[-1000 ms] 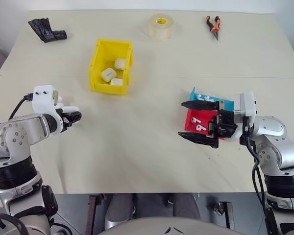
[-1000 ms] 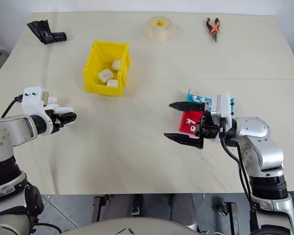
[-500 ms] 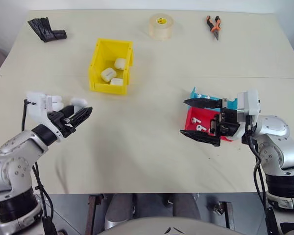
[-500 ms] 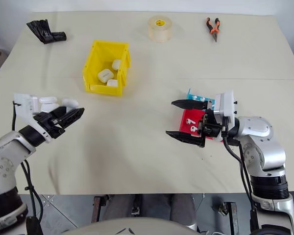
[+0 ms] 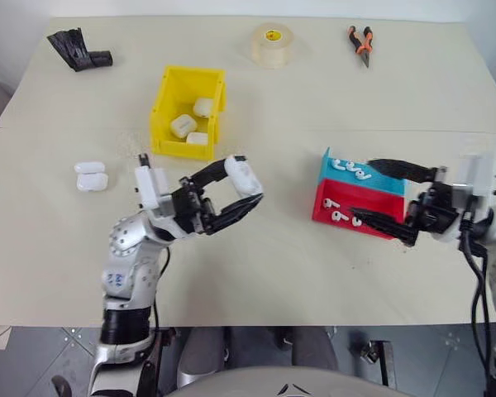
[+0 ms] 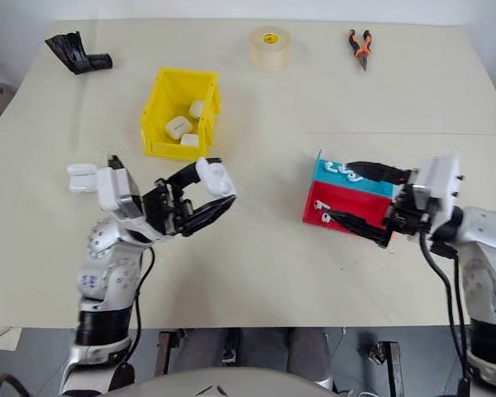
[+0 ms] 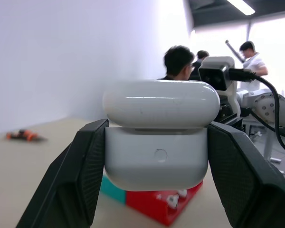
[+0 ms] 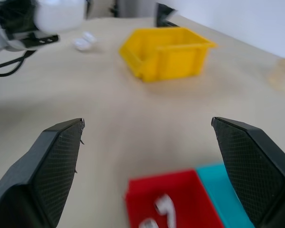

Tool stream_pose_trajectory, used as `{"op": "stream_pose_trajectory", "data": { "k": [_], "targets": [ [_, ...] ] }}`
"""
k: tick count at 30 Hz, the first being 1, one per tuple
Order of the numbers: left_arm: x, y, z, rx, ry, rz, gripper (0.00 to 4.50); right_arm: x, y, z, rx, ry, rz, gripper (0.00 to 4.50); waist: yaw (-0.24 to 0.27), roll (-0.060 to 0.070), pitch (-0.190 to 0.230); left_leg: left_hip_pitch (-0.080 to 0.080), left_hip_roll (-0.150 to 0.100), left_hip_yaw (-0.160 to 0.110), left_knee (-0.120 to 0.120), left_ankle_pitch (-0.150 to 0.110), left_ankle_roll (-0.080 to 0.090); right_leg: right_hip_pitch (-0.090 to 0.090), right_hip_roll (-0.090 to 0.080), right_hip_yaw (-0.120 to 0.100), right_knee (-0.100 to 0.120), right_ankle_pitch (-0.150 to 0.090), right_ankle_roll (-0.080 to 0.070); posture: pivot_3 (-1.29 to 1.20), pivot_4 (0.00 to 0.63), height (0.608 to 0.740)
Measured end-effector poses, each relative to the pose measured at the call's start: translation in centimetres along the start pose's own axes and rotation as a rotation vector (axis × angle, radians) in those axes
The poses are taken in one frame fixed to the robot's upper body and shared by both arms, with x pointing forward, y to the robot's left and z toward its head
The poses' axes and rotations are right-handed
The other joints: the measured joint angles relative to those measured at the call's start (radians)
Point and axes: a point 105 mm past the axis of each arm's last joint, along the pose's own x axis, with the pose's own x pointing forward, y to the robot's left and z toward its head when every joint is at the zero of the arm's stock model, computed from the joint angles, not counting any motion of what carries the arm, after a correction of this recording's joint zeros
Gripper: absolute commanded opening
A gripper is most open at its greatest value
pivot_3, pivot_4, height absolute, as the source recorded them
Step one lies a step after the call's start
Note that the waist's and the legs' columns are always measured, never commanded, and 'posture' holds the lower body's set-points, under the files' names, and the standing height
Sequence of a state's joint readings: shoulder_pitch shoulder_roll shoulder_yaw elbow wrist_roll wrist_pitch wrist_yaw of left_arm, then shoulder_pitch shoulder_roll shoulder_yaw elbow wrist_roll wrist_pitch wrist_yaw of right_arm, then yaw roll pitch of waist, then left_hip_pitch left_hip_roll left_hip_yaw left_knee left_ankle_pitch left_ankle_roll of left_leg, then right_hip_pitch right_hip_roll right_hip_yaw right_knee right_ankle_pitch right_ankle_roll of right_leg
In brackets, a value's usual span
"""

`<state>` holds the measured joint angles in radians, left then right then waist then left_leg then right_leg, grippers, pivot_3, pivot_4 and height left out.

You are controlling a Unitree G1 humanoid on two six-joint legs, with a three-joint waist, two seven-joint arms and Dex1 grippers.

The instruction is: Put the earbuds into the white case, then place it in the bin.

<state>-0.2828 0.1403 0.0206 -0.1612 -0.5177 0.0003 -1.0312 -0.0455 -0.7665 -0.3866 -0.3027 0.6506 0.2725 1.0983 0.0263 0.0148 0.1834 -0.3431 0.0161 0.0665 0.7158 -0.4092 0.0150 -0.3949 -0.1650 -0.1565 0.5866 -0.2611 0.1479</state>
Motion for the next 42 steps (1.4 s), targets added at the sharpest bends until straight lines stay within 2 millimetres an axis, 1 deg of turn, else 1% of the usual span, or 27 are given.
{"op": "stream_pose_trajectory", "data": {
  "k": [2,4,7,12,16,18,22,24,25,27,29,31,35,38,40,42],
  "targets": [
    [1.3,-0.2,-0.7,0.014,-0.029,-0.056,2.95,-1.1,0.1,-0.1,-0.004,0.023,-0.049,4.5,0.0,0.0,0.0,0.0,0.0,0.0,0.0,0.0,0.0,0.0,0.0,0.0,0.0,0.0,0.0,0.0,0.15,0.74],
    [2.4,-0.3,-0.9,0.029,-0.065,-0.102,2.95,-2.1,0.5,-0.3,-0.003,0.048,-0.086,4.5,0.003,0.0,0.0,0.0,0.0,0.0,0.001,0.0,0.001,0.0,0.0,0.0,0.0,0.0,0.0,0.0,0.15,0.74],
    [3.4,-0.3,-1.1,0.04,-0.093,-0.157,2.95,-3.2,1.1,-0.6,-0.003,0.084,-0.125,4.5,0.003,0.0,0.0,0.0,0.0,0.0,0.001,0.0,0.001,0.0,0.0,0.0,0.0,0.0,0.0,0.0,0.15,0.74],
    [3.7,-0.2,-1.4,0.029,-0.101,-0.213,2.95,-4.7,1.1,-0.4,-0.015,0.113,-0.198,4.5,0.001,0.0,0.0,0.0,0.0,0.0,0.0,0.0,0.001,0.001,0.0,0.0,-0.001,0.0,0.001,0.0,0.15,0.74],
    [3.9,-0.4,-1.6,0.022,-0.099,-0.245,2.95,-5.1,1.4,-0.3,-0.018,0.121,-0.204,4.5,0.001,0.0,0.0,0.0,0.0,-0.001,0.0,0.0,0.001,0.001,0.0,0.0,-0.001,0.0,0.001,0.0,0.15,0.74],
    [3.9,-0.5,-1.8,0.012,-0.094,-0.265,2.95,-5.4,1.7,-0.5,-0.014,0.135,-0.2,4.5,0.005,0.0,0.0,0.0,0.0,-0.001,0.001,0.0,0.001,0.002,0.0,0.0,-0.001,0.0,0.001,0.0,0.15,0.74],
    [3.7,-0.7,-2.0,-0.023,-0.103,-0.281,2.95,-6.5,1.9,-2.0,0.024,0.193,-0.197,4.5,0.005,0.0,0.0,0.0,0.0,-0.001,0.001,-0.001,0.001,0.002,0.0,0.0,-0.002,0.0,0.001,0.0,0.15,0.74],
    [3.8,-0.8,-2.1,-0.044,-0.109,-0.291,2.95,-7.3,2.0,-3.0,0.044,0.269,-0.179,4.5,0.004,0.0,0.0,0.0,0.0,-0.001,0.001,-0.001,0.001,0.002,0.0,0.0,-0.002,0.0,0.001,0.0,0.15,0.74],
    [3.8,-0.9,-2.1,-0.051,-0.108,-0.294,2.95,-7.4,1.9,-3.1,0.044,0.292,-0.172,4.5,0.003,0.0,0.0,0.0,0.0,-0.001,0.001,-0.001,0.001,0.002,0.0,0.0,-0.002,0.0,0.001,0.0,0.15,0.74],
    [3.7,-1.2,-2.3,-0.072,-0.101,-0.301,2.95,-6.9,1.8,-3.3,0.049,0.332,-0.134,4.5,-0.001,0.0,0.0,0.001,0.0,-0.001,0.0,-0.001,0.001,0.002,0.0,0.0,-0.002,0.0,0.001,0.0,0.15,0.74],
    [3.6,-1.5,-2.5,-0.093,-0.095,-0.31,2.95,-5.8,1.6,-3.5,0.066,0.369,-0.087,4.5,-0.005,0.0,0.0,0.001,0.0,-0.001,0.0,-0.001,0.001,0.002,0.0,0.0,-0.001,0.0,0.001,0.0,0.15,0.74],
    [3.4,-1.7,-2.4,-0.1,-0.096,-0.313,2.95,-4.1,1.2,-3.6,0.09,0.424,-0.035,4.5,-0.004,0.0,0.0,0.001,0.001,-0.001,0.001,-0.001,0.001,0.002,0.0,0.0,-0.001,0.0,0.001,0.0,0.15,0.74],
    [3.3,-1.7,-2.1,-0.098,-0.113,-0.311,2.95,-2.0,1.2,-3.7,0.105,0.515,0.047,4.5,0.003,0.0,0.0,-0.002,0.0,-0.004,0.003,-0.001,0.002,0.002,0.0,-0.001,-0.002,0.0,0.001,0.0,0.15,0.74],
    [3.1,-1.7,-2.1,-0.103,-0.112,-0.308,2.95,-0.3,0.7,-3.9,0.103,0.578,0.076,4.5,0.002,0.0,0.0,-0.004,0.0,-0.005,0.004,-0.001,0.002,0.001,0.0,-0.003,-0.003,0.001,0.001,0.0,0.15,0.74],
    [3.2,-1.8,-2.0,-0.106,-0.112,-0.315,2.95,0.5,0.5,-4.4,0.099,0.63,0.091,4.5,0.003,0.0,0.0,-0.007,0.0,-0.008,0.005,-0.001,0.002,0.0,0.0,-0.005,-0.003,0.001,0.001,0.0,0.15,0.74],
    [3.1,-1.9,-1.9,-0.101,-0.111,-0.317,2.95,0.7,0.3,-4.9,0.094,0.675,0.099,4.5,0.003,0.0,0.0,-0.009,0.0,-0.008,0.005,-0.001,0.002,-0.001,0.0,-0.006,-0.003,0.001,0.001,0.0,0.15,0.74]
  ]
}}
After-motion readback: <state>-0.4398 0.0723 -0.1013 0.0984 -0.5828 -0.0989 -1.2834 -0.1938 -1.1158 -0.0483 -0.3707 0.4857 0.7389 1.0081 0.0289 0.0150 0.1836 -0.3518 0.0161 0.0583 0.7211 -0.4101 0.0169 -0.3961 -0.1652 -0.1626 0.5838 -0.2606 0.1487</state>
